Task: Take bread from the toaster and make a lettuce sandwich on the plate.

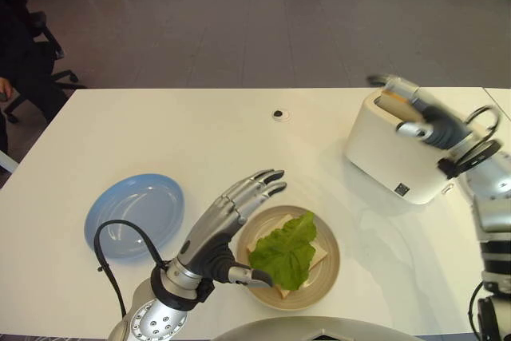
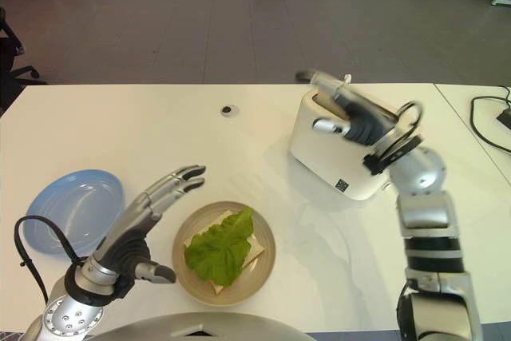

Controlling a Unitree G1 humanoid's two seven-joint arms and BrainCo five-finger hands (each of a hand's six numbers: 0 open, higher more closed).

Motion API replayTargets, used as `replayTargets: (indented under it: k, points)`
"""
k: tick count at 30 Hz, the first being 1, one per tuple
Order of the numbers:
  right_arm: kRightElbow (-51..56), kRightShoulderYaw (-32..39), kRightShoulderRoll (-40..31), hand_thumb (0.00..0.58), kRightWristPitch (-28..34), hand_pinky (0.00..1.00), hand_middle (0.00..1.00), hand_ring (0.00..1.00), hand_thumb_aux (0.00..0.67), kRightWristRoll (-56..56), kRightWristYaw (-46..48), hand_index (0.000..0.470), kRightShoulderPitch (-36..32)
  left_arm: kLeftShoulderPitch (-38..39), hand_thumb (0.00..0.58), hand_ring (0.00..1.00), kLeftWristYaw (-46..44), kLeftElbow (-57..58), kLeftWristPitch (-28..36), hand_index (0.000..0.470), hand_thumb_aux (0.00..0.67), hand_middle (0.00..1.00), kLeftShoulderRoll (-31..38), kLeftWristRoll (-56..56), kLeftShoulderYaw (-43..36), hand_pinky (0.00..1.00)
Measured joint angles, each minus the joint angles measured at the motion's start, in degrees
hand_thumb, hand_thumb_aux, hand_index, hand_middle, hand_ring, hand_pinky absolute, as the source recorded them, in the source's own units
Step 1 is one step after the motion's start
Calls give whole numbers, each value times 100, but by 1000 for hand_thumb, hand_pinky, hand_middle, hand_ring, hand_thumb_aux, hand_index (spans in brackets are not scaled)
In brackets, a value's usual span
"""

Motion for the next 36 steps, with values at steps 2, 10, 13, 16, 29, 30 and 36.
replayTargets:
  k: [2, 10, 13, 16, 29, 30, 36]
  points:
    - [579, 50, -364, 0, -328, 0, 0, 0, 0, -737, -408, 0, -220, -38, 0, 0, 8, 304, -22, 0, 0, 0, -146, -509, 47, 0]
    - [3308, 731, -1003, 108, -1036, 0, 0, 0, 66, -2350, -1597, 46, -904, -179, 0, 0, -110, 981, -122, 0, 0, 0, -576, -956, 53, 0]
    - [3582, 886, -1058, 251, -1161, 0, 0, 0, 166, -2388, -1690, 116, -999, -169, 0, 0, -129, 1008, -207, 0, 0, 0, -662, -995, 67, 0]
    - [3648, 1026, -1053, 460, -1283, 0, 0, 0, 365, -2385, -1690, 256, -999, -167, 0, 0, -167, 1031, -249, 0, 0, 0, -711, -999, 125, 0]
    - [3624, 972, -727, 580, -1221, 0, 0, 0, 670, -1188, -1087, 470, -996, -242, 0, 0, -323, 1275, -372, 0, 0, 0, -808, -1005, 224, 0]
    - [3674, 873, -644, 580, -1080, 0, 0, 0, 670, -901, -903, 470, -1020, -267, 0, 0, -345, 1290, -375, 0, 0, 0, -810, -1012, 224, 0]
    - [3857, -441, -813, 580, 909, 0, 0, 0, 670, 1672, 1156, 470, -2184, -268, 0, 0, -360, 1334, -460, 0, 0, 0, -840, -1072, 296, 0]
